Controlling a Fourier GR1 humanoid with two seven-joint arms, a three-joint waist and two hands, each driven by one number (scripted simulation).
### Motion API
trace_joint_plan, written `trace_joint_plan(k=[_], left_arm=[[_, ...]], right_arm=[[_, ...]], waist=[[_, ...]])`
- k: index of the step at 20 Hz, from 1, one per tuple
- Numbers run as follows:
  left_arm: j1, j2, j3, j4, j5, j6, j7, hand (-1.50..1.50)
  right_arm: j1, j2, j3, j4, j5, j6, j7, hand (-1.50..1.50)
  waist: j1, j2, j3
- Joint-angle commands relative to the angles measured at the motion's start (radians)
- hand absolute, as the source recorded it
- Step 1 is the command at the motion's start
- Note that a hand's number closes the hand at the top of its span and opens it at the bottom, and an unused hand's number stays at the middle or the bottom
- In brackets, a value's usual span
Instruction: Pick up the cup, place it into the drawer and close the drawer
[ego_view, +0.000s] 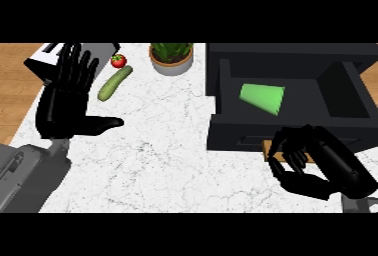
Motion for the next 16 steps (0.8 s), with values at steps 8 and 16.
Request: trace_joint_plan(k=[8,16], left_arm=[[0.167,0.050,0.129,-0.012,-0.002,-0.162,-0.026,-1.50],[0.295,0.045,0.195,-0.043,-0.027,-0.278,-0.056,-1.50]], right_arm=[[-0.158,0.098,0.112,0.505,0.324,-0.224,-0.165,-1.50],[-0.333,0.122,0.063,0.879,0.400,-0.291,-0.267,-1.50]], waist=[[-0.018,0.004,0.000],[-0.012,0.006,0.000]])
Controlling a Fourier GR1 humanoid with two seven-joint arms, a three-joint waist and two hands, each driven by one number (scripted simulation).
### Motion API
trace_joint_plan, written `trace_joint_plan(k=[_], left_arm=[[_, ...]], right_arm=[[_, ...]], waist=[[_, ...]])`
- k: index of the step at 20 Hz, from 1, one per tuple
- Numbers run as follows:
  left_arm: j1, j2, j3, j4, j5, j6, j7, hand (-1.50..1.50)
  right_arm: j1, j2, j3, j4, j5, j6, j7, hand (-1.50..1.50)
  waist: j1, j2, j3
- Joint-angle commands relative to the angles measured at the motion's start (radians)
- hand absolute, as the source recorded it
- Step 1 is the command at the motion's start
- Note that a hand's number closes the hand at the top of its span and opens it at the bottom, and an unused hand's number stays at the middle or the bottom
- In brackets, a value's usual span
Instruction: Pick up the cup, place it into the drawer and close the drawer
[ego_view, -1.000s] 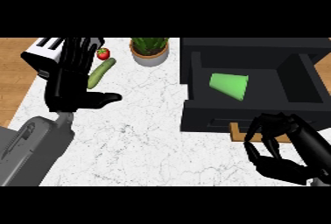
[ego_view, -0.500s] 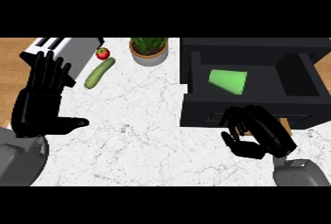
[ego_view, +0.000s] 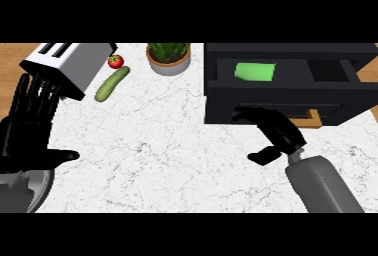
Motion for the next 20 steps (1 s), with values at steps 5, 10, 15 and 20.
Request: trace_joint_plan(k=[5,10,15,20], left_arm=[[0.040,-0.060,0.058,0.042,-0.055,-0.080,-0.017,-1.50],[-0.004,-0.066,0.085,0.065,-0.058,-0.114,0.003,-1.50],[0.046,-0.034,0.103,-0.021,-0.023,-0.116,0.057,-1.50],[0.047,-0.026,0.119,0.050,-0.028,-0.198,0.016,-1.50]], right_arm=[[-0.224,0.060,-0.088,0.423,0.038,-0.093,-0.133,-1.50],[-0.357,0.067,-0.166,0.656,0.010,-0.127,-0.225,-1.50],[-0.491,0.003,-0.233,0.832,-0.011,-0.096,-0.281,-1.50],[-0.573,-0.051,-0.255,0.915,-0.009,-0.057,-0.288,-1.50]], waist=[[-0.001,0.001,0.000],[0.003,0.005,0.001],[0.034,0.011,0.002],[0.053,0.026,0.002]])
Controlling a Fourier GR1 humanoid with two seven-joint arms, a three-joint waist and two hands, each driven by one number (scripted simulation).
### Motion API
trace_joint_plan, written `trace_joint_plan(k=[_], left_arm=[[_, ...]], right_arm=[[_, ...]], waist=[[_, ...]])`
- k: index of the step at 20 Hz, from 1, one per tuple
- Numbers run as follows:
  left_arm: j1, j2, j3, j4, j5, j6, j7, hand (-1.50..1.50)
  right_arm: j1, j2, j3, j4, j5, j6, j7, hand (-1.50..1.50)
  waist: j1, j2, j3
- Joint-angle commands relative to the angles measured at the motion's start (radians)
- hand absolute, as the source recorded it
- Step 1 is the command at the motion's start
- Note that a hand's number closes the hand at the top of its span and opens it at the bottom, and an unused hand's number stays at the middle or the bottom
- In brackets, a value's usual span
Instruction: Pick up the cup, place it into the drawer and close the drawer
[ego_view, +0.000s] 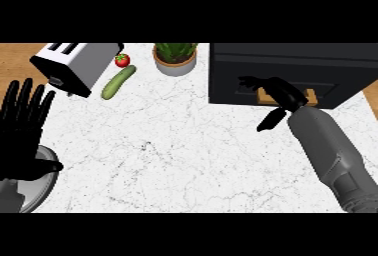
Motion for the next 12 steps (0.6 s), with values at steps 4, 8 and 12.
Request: trace_joint_plan(k=[4,8,12], left_arm=[[0.009,-0.015,-0.014,0.005,-0.034,-0.020,-0.018,-1.50],[-0.020,-0.016,-0.011,0.026,-0.036,-0.022,-0.008,-1.50],[-0.001,-0.009,0.005,0.047,-0.051,-0.047,-0.042,-1.50]], right_arm=[[-0.107,-0.054,-0.059,0.171,-0.003,-0.016,0.037,-1.50],[-0.135,-0.092,-0.066,0.195,-0.002,0.000,0.029,-1.50],[-0.169,-0.103,-0.064,0.217,0.003,0.039,0.039,-1.50]], waist=[[0.033,0.039,0.012],[0.043,0.044,0.012],[0.043,0.041,0.011]])
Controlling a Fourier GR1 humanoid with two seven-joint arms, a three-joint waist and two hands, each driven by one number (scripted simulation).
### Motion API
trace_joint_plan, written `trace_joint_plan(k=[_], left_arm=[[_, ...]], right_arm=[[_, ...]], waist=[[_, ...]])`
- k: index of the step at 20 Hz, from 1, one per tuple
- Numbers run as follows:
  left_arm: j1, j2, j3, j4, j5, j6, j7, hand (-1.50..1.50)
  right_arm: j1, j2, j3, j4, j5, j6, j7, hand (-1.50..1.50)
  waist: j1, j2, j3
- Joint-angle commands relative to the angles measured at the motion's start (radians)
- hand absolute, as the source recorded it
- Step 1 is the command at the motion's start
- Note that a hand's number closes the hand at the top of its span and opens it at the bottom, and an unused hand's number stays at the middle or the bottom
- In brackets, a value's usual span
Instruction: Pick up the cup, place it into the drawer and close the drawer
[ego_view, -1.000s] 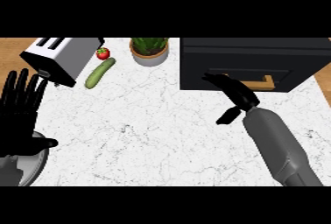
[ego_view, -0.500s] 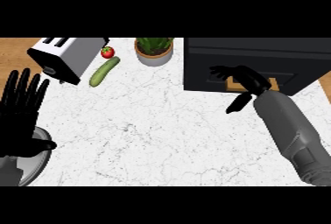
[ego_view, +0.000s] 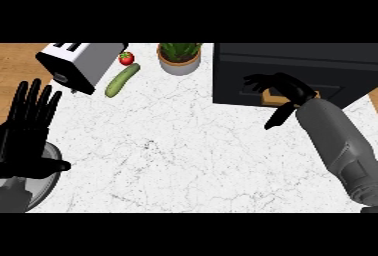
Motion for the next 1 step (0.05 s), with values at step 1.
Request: trace_joint_plan(k=[1], left_arm=[[-0.030,0.015,0.017,0.007,0.000,-0.002,0.011,-1.50]], right_arm=[[-0.082,-0.045,-0.044,0.072,-0.006,-0.048,0.126,-1.50]], waist=[[0.020,0.044,0.014]])
